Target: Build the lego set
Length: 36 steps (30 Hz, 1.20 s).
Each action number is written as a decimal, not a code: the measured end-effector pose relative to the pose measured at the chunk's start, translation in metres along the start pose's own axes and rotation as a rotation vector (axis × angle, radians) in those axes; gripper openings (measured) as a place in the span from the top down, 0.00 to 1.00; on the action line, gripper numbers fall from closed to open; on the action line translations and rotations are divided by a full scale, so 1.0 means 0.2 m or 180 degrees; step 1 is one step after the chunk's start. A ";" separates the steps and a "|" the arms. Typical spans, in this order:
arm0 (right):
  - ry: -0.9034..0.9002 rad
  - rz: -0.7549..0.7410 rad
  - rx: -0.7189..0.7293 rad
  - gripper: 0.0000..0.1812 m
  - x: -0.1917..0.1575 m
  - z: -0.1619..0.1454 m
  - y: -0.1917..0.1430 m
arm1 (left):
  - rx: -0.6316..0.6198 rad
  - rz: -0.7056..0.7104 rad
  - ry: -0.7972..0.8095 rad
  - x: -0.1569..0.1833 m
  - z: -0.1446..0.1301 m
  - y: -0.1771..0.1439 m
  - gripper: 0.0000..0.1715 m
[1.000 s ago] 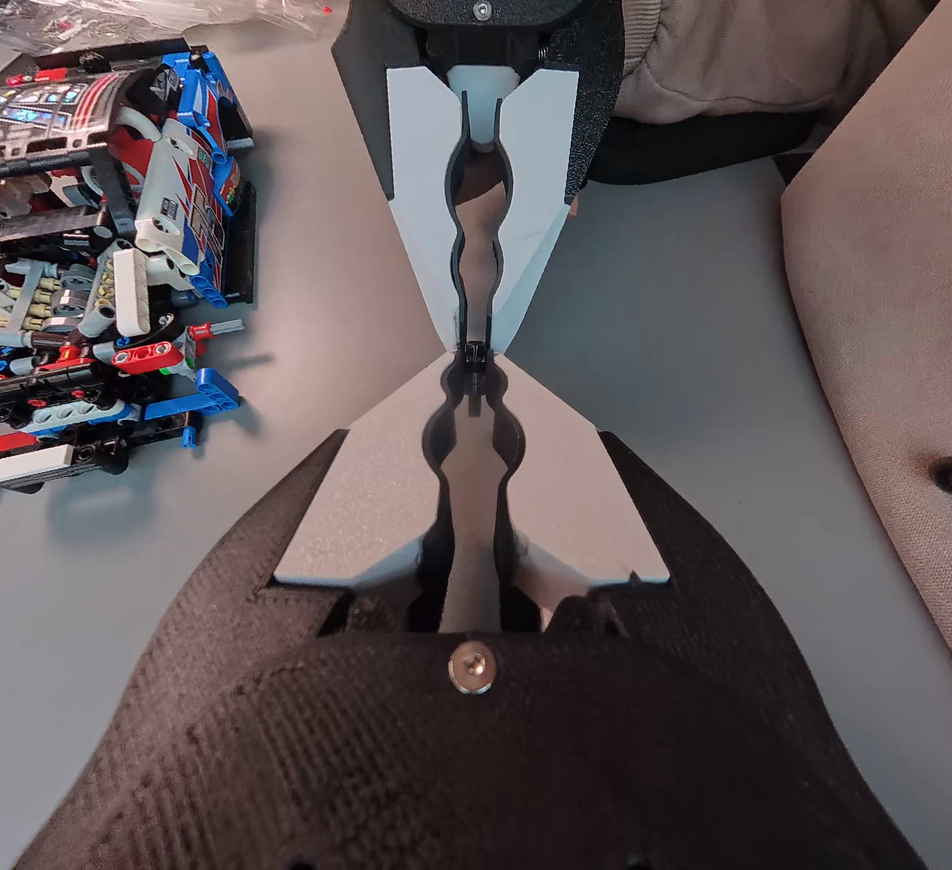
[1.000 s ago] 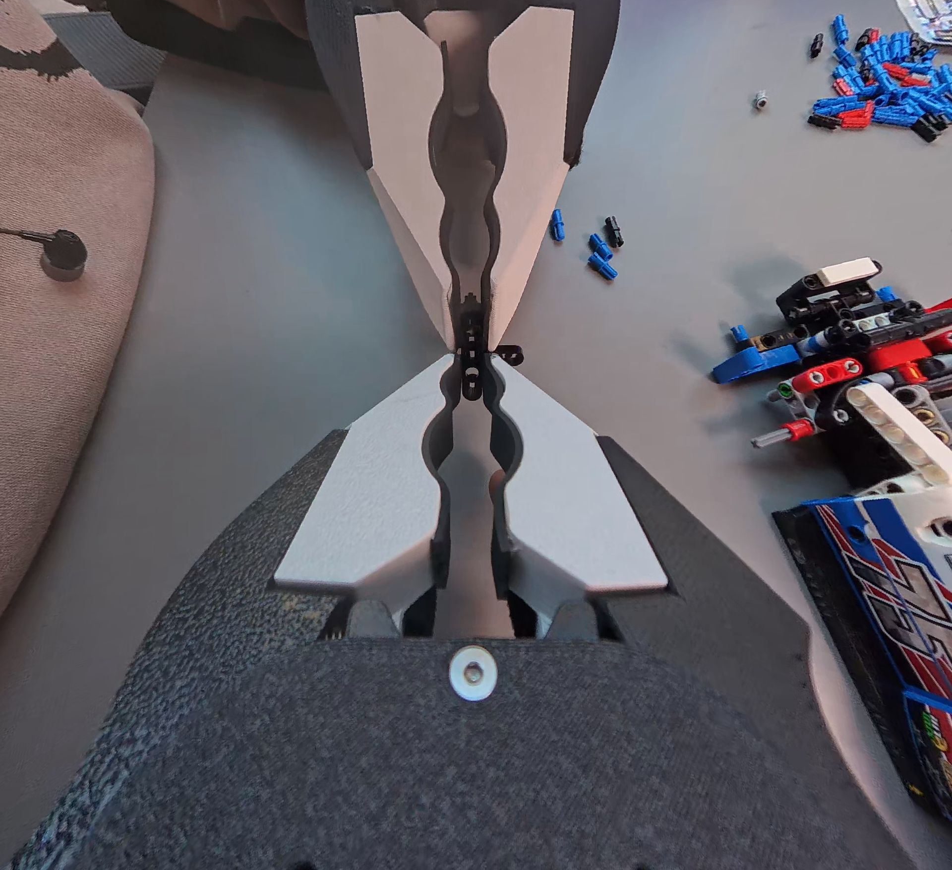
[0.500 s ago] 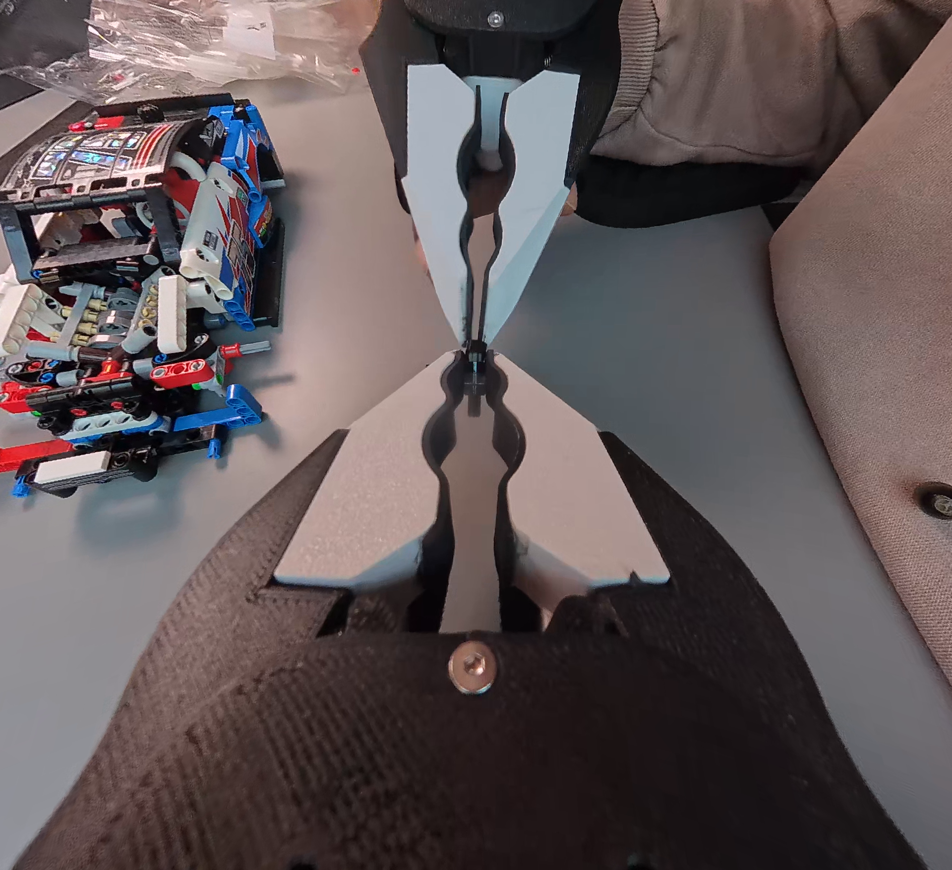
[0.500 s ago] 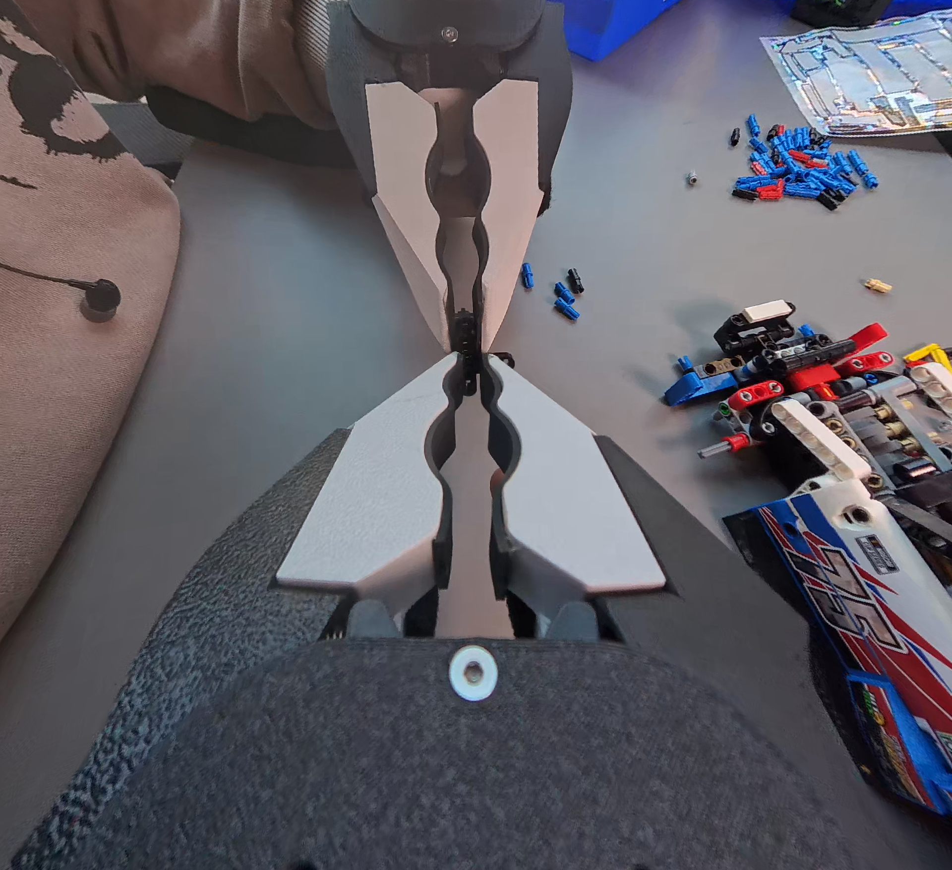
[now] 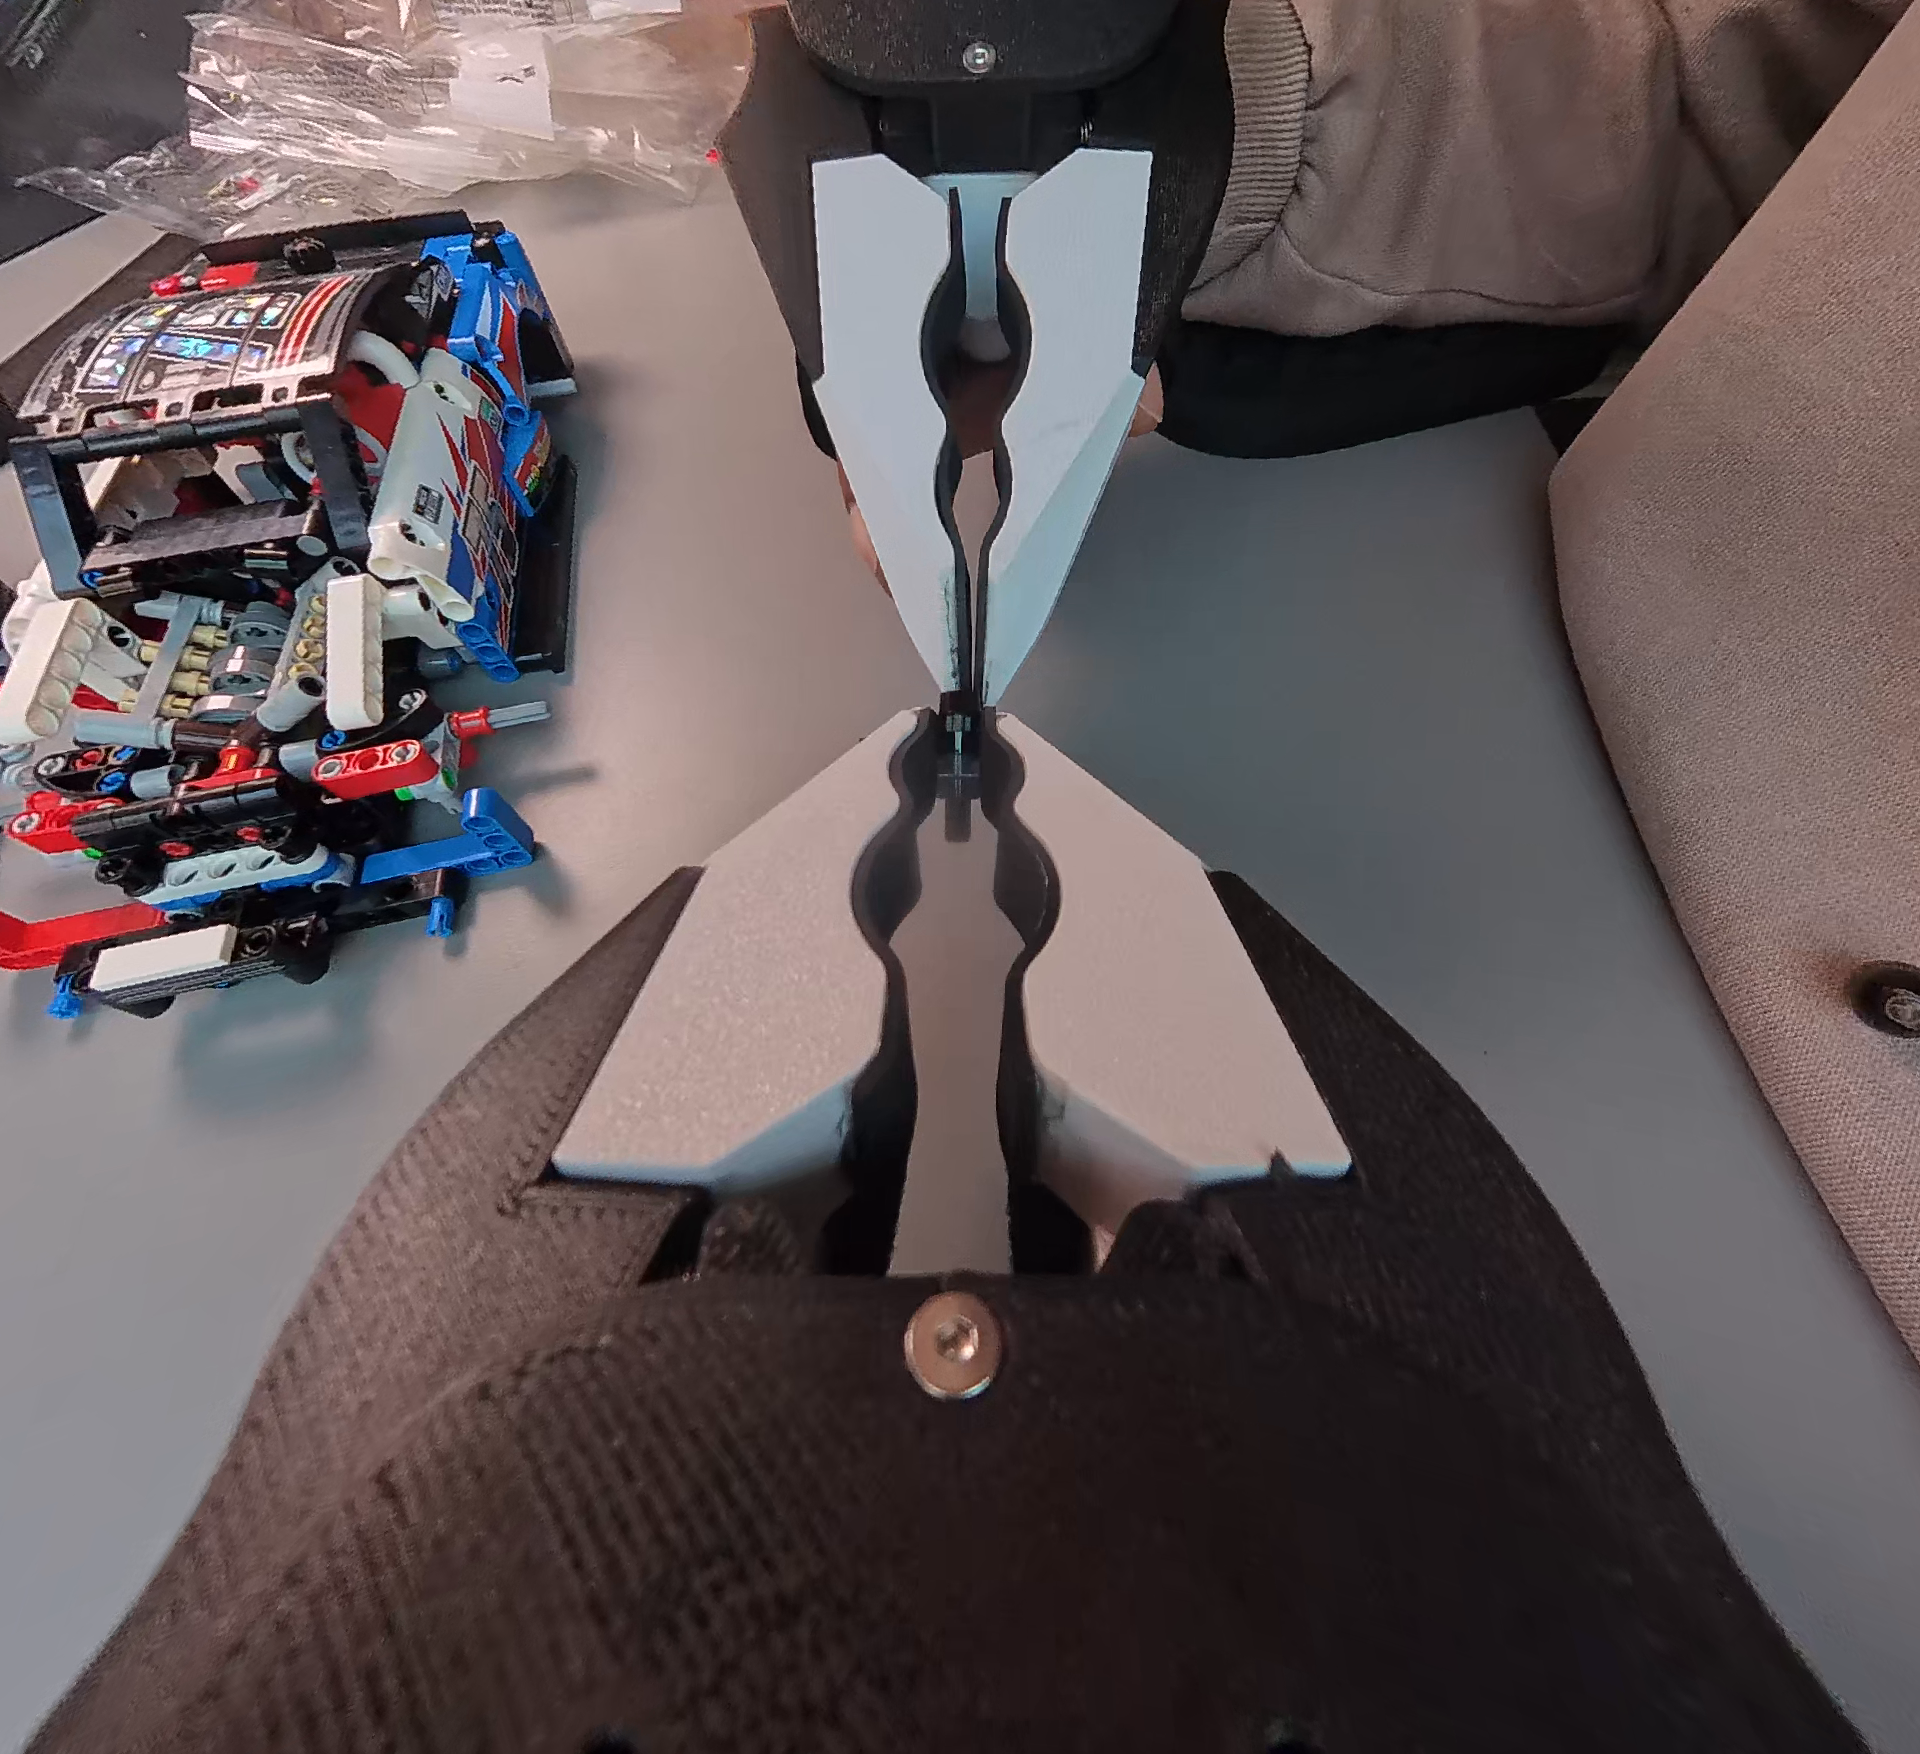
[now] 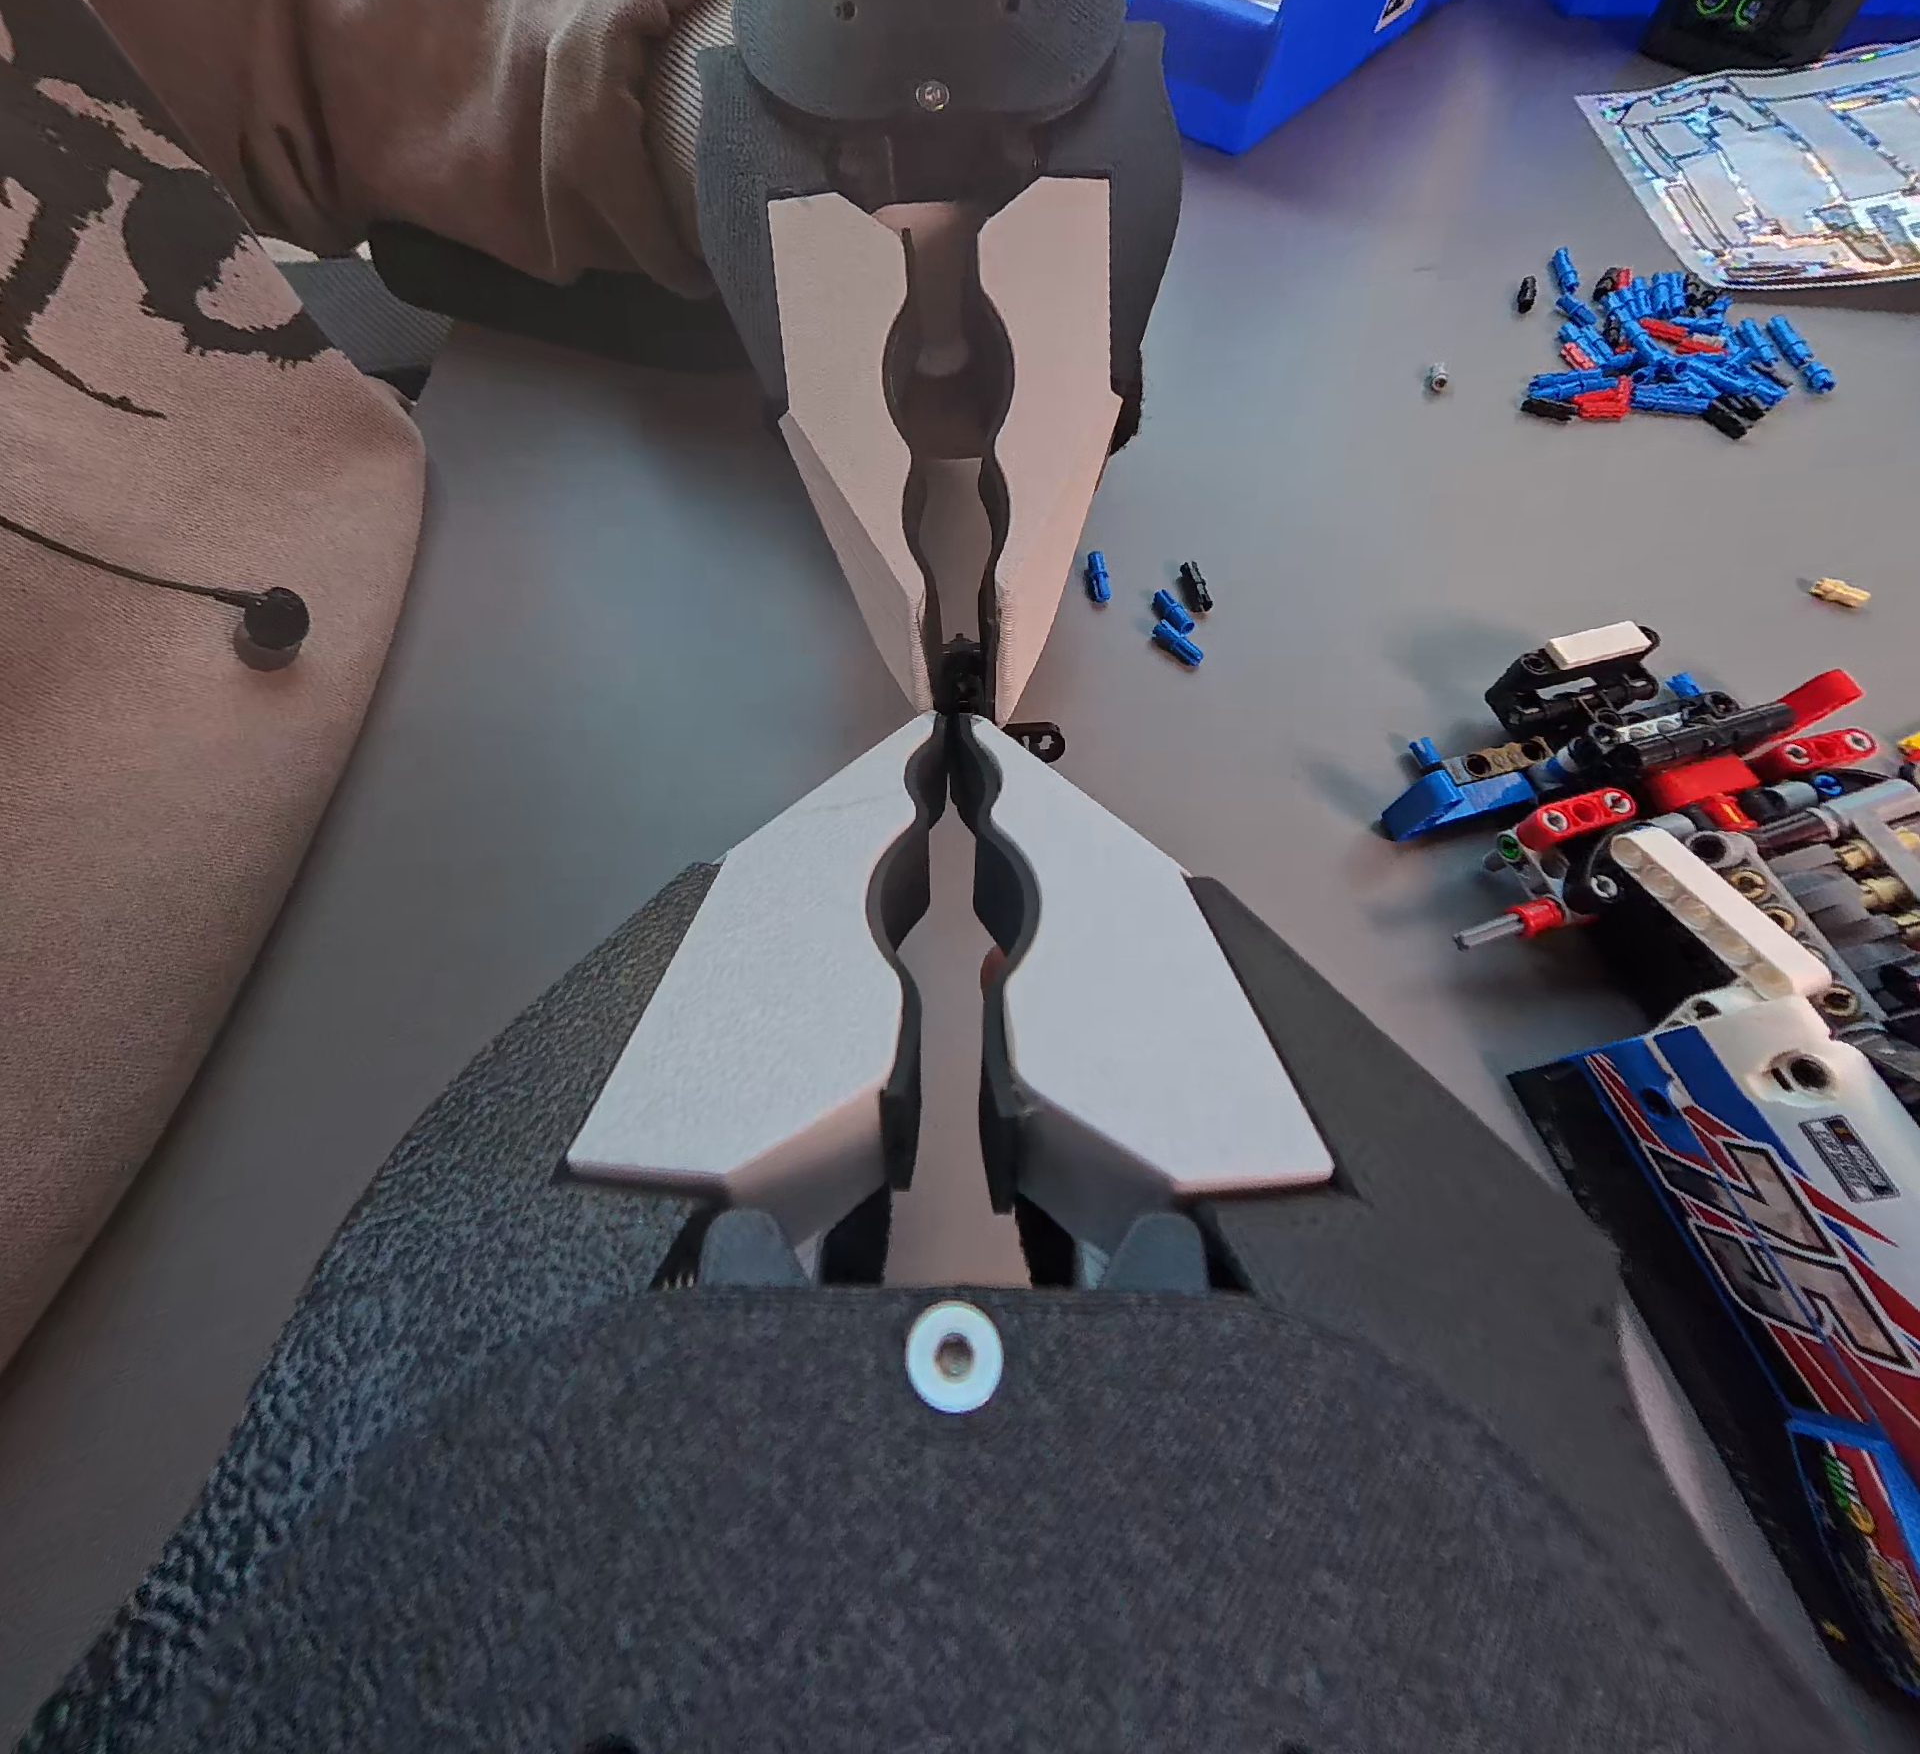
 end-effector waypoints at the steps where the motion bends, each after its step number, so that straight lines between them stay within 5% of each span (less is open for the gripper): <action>1: 0.0005 0.0020 0.0007 1.00 0.00 0.00 0.00 | -0.0014 0.0009 0.0021 0.00 0.00 0.00 0.97; 15: -0.0342 -0.0131 -0.0686 1.00 -0.04 -0.07 0.11 | -0.0708 0.0328 0.0551 0.05 -0.07 0.10 0.97; 36: -0.0169 -0.0091 -0.0509 1.00 -0.03 -0.07 0.13 | -0.0889 0.0199 0.0421 0.04 -0.15 0.11 0.94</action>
Point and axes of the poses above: each gripper's, where its closed fingertips meet, y out along the fingers, z out of its top, x = y × z across the jaws, the point moved 5 cm from there along -y, back along the fingers, and after that the axes turned 15 degrees about -x, right-handed, at the moved point
